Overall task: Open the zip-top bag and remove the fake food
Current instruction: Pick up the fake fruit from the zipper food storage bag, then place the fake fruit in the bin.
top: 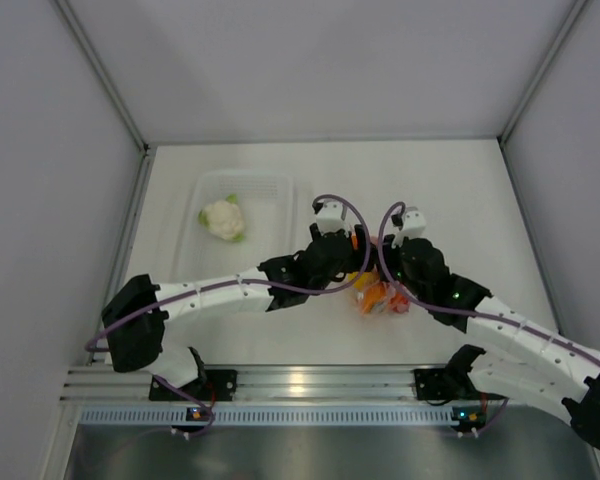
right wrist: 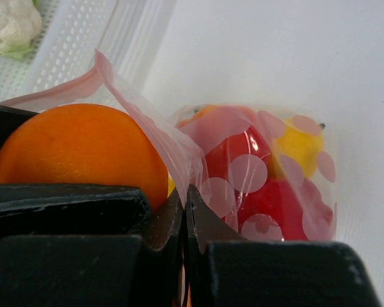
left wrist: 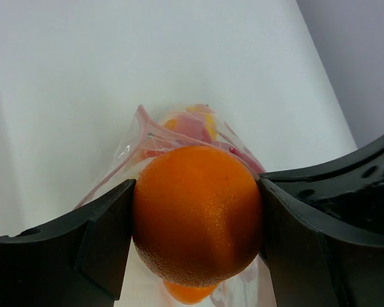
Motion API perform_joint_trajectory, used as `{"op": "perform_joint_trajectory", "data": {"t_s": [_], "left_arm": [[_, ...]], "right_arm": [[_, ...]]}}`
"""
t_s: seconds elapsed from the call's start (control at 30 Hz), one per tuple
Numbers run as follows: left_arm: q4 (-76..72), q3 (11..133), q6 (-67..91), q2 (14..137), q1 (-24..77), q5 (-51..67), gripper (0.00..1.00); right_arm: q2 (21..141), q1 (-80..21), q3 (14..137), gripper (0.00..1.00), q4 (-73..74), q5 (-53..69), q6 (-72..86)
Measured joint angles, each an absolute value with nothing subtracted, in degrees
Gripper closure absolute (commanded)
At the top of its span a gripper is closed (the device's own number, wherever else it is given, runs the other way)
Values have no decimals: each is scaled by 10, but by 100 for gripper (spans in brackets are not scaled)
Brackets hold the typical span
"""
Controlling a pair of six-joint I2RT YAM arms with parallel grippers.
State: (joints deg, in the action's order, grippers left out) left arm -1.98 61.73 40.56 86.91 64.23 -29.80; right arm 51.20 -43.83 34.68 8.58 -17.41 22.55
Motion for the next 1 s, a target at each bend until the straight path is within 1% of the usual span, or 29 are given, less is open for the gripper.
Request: {"op": "perform_joint_trajectory", "data": {"t_s": [0.27,0.5,0.6,0.73,0.87,0.93,1.0], "left_arm": [[-21,620,449,847,641,-232,100],[-22,584,465,754,631,-176,100],[-25,577,463,715,624,-173,100],[-8,574,445,676,609,-209,100],[41,575,422,659,568,-259,100],[61,572,415,660,517,-258,100],[75,568,412,668,447,-246,100]], "right_arm": [[542,-442,333,100,82,-244,239],[587,-442,334,100,64,-265,252],[594,-442,335,100,58,-266,258],[594,-442,337,100,60,-272,262],[588,-442,344,100,69,-276,262],[577,-442,347,100,75,-278,262],[563,-442,348,100,83,-279,262]]}}
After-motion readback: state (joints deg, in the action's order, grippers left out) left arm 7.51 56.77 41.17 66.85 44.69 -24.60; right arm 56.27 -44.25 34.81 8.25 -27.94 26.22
